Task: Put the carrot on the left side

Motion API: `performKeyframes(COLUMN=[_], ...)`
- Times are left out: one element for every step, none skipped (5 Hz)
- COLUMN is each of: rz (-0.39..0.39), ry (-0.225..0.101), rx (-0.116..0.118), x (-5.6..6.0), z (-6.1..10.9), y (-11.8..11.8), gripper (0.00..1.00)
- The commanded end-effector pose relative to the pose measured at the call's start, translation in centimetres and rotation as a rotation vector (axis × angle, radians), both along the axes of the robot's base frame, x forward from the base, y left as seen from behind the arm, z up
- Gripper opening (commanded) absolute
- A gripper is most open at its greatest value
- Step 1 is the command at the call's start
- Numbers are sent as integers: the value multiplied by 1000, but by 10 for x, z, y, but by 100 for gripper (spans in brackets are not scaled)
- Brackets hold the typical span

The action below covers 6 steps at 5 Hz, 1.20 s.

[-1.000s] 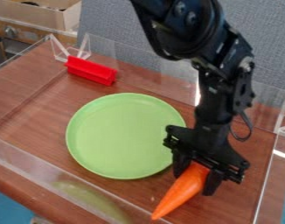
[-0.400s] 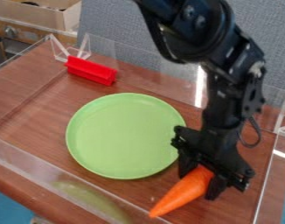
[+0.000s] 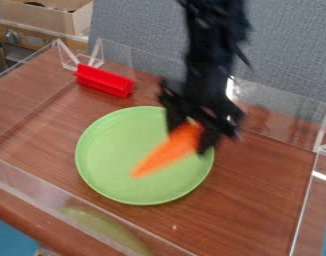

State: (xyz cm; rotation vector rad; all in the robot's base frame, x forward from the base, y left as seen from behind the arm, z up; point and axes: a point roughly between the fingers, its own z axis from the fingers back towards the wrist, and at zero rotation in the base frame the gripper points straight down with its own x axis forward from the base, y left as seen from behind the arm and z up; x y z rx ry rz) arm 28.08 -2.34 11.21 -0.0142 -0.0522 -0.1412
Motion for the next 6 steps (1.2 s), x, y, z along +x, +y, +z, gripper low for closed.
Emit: performKeyframes(rz=[74, 137, 136, 81, 28, 31], ry=[-64, -42, -24, -23, -8, 0], rx=[-2, 7, -2, -32, -68, -101], x=[2, -6, -11, -15, -11, -2], z=[28, 26, 5, -24, -54, -70], y=[47, 96, 146, 186, 210, 210], gripper=[0, 0, 0, 0, 0, 0])
